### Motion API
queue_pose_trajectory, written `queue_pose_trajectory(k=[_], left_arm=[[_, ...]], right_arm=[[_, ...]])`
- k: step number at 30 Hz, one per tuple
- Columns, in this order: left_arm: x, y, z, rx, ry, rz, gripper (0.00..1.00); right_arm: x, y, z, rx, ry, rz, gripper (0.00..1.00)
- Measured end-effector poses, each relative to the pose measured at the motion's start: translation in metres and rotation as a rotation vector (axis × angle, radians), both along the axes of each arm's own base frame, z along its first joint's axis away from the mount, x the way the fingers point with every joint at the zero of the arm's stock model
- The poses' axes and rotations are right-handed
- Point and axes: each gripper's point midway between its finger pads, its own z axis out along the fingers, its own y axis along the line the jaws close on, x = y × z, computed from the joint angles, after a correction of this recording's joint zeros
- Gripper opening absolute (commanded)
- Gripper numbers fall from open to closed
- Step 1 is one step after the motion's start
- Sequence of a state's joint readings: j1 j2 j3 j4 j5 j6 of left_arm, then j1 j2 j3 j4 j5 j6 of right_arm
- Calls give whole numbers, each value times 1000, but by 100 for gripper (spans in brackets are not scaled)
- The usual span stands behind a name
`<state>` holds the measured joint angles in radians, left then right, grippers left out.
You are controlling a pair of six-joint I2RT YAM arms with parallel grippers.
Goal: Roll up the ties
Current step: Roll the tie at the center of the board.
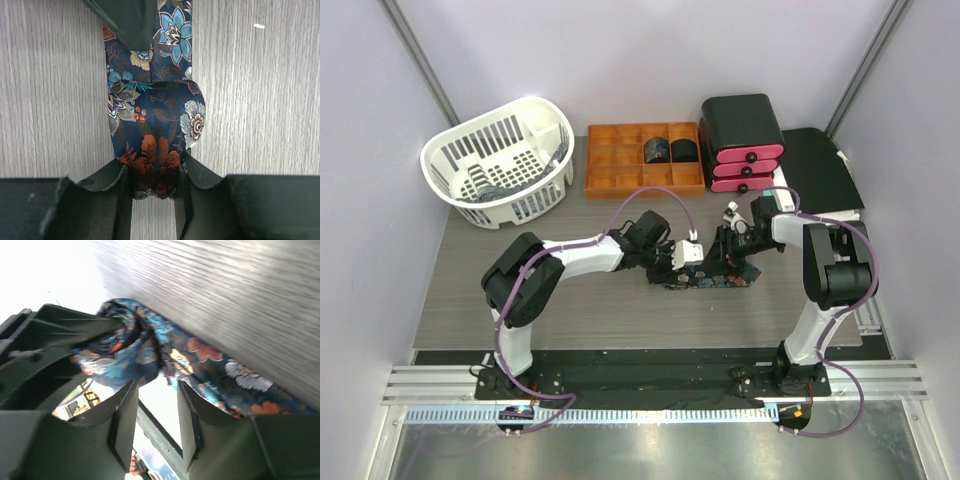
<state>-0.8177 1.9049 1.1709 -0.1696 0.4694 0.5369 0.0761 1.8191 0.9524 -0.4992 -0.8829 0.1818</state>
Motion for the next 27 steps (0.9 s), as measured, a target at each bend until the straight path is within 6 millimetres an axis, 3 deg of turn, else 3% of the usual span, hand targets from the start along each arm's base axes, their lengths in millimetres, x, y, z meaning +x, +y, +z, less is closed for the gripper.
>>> queue_pose_trajectory(k=[5,11,13,16,17,18,23,27], left_arm=[[0,1,0,29,0,7,25],[1,0,0,52,9,8,27],[1,0,0,56,10,8,28],[1,0,-1,63,13,8,31],[1,0,-1,66,14,9,34],[1,0,-1,66,15,9,36],[2,1,-3,77,19,18,56],[0,3,-6,81,32,30,65]], right_arm=[[2,10,14,38,-11,0,48],[-2,27,17,70,-2,6,48],[-4,32,16,73,-6,16,44],[-7,37,14,76,-14,30,26],[-7,37,14,78,-16,33,10],[-8,38,14,84,-14,33,3],[-8,37,11,87,-18,38,1],[-6,31,1,82,0,29,1]])
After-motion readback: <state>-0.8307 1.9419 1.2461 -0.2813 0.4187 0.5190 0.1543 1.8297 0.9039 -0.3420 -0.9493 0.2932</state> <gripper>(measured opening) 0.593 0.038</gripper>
